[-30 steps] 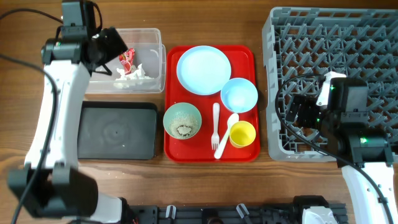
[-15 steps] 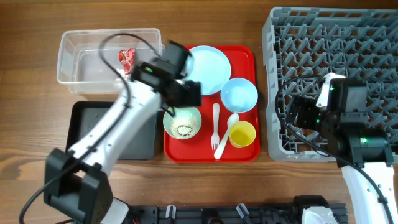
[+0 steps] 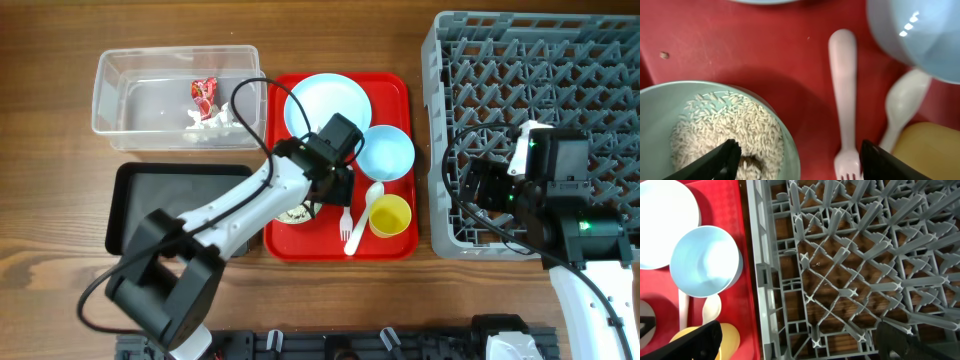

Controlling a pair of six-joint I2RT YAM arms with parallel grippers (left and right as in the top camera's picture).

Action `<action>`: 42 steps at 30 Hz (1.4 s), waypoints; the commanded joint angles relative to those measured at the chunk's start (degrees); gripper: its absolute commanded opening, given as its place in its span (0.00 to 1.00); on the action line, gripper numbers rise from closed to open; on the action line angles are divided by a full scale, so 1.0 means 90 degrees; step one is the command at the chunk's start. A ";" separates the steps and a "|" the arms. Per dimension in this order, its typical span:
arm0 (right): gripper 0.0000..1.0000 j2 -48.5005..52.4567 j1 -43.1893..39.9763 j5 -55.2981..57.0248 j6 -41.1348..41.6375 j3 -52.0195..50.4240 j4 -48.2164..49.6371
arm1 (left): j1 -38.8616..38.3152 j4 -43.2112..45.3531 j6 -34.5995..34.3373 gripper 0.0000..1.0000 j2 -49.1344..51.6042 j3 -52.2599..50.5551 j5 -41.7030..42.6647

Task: Sort waste into correct bins and load items into the dishwasher rack
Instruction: 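Grasp the rim of the pale-green bowl with the left gripper, then tip the green bowl over the black tray to dump the scraps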

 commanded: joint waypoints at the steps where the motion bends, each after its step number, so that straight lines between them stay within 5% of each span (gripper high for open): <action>1: 1.00 -0.0070 -0.0019 -0.0007 -0.0002 0.0148 -0.0015 | -0.0029 0.0100 0.0032 0.71 0.0355 -0.0073 -0.0104; 5: 1.00 -0.0070 -0.0019 -0.0007 -0.0002 0.0148 -0.0027 | -0.0029 0.0279 0.0032 0.58 0.0617 -0.0073 -0.0104; 10: 1.00 -0.0070 -0.0019 -0.0005 -0.0022 0.0148 -0.0063 | -0.0029 0.0279 0.0010 0.26 0.0763 -0.0073 -0.0012; 12: 1.00 -0.0070 -0.0019 -0.0005 -0.0019 0.0148 -0.0061 | -0.0029 0.0233 0.0010 0.04 0.0763 -0.0068 -0.0012; 24: 1.00 -0.0070 -0.0019 0.0000 -0.0024 0.0148 -0.0056 | 0.0163 -0.0495 -0.0015 0.04 -0.0821 -0.0005 -0.0010; 30: 1.00 -0.0070 -0.0019 0.0002 -0.0024 0.0148 -0.0039 | 0.1107 -0.1192 -0.0010 0.04 -0.1727 -0.0005 0.0418; 42: 1.00 -0.0070 -0.0019 0.0095 -0.0017 0.0148 -0.0056 | 0.5234 -0.1107 0.2790 0.04 -0.1751 -0.1282 0.5761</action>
